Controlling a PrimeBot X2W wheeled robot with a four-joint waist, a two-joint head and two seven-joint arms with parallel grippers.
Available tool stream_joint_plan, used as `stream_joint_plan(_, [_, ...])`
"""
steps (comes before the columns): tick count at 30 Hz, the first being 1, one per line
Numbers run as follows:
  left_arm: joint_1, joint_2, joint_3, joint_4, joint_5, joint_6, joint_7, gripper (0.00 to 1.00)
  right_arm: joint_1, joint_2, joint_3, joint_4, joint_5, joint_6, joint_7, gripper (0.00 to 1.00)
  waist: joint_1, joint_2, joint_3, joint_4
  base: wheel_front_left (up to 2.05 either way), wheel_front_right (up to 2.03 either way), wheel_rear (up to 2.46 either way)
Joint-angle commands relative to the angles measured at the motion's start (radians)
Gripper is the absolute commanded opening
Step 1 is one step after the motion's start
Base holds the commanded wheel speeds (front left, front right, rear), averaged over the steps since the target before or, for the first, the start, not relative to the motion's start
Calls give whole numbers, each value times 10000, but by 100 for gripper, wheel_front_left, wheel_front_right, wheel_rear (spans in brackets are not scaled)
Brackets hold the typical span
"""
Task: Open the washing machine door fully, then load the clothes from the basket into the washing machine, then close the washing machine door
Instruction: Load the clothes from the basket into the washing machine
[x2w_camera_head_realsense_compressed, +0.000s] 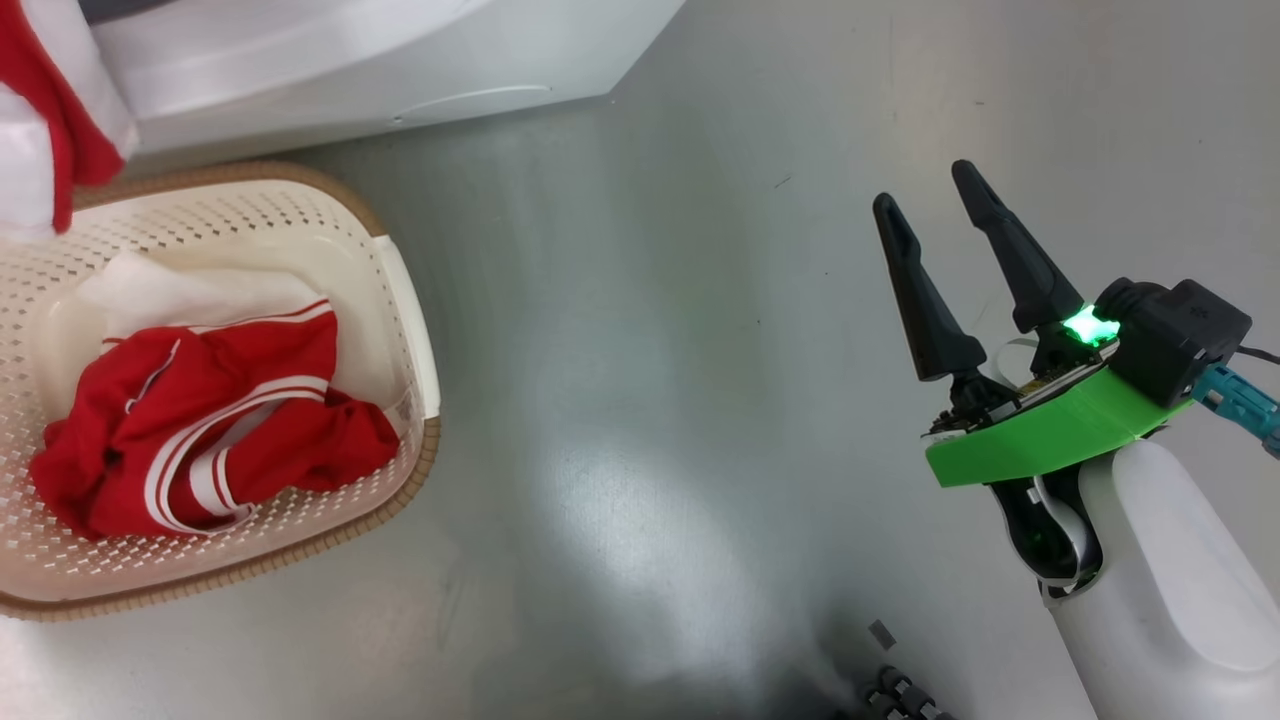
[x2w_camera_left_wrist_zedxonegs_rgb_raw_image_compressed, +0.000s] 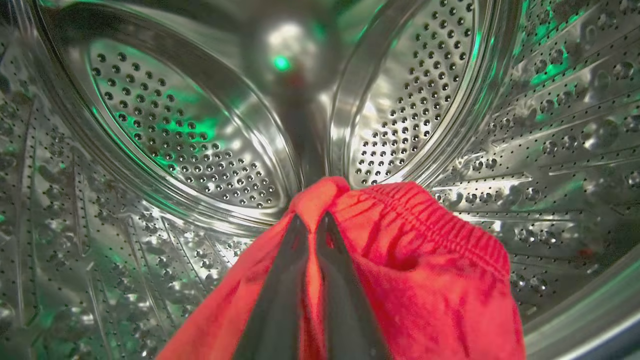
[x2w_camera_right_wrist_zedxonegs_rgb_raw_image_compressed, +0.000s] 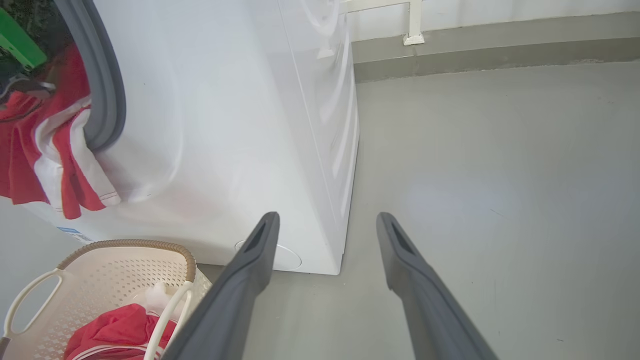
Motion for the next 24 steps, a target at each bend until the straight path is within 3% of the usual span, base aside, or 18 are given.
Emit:
stream_joint_plan(1, [-4,347,121,-129,96,60,-51,0,254,42,128,-196,-156,16,-48,100,0,-1,10,14,0,0,0])
stream_joint_plan(3, [65,268,152,64,93,9,-51,0,233,53,135,-166,-166,16,-48,100,0,-1,-1,37,0,0,0])
stream_joint_plan(4, [89,230,164,186,87,-9,-51,16,221,53,138,-153,-168,16,-48,100,0,-1,-10,54,0,0,0])
stream_joint_plan(5, [102,188,161,277,93,-33,-51,49,210,49,142,-143,-169,16,-48,100,0,-1,-23,74,0,0,0])
stream_joint_plan(6, [106,157,164,320,109,-53,-52,92,200,44,149,-135,-170,16,-48,100,0,-1,-35,92,0,0,0])
stream_joint_plan(7, [134,119,159,398,113,-81,-52,100,192,40,153,-126,-170,16,-48,100,0,-1,-56,111,0,0,0])
stream_joint_plan(15, [489,59,146,432,263,-277,-52,100,176,4,165,-79,-154,16,-48,100,0,-1,-278,248,0,0,0])
stream_joint_plan(24, [1470,38,358,-526,367,-365,-52,100,219,-99,68,-120,-159,16,-48,100,0,-1,-558,532,0,0,0])
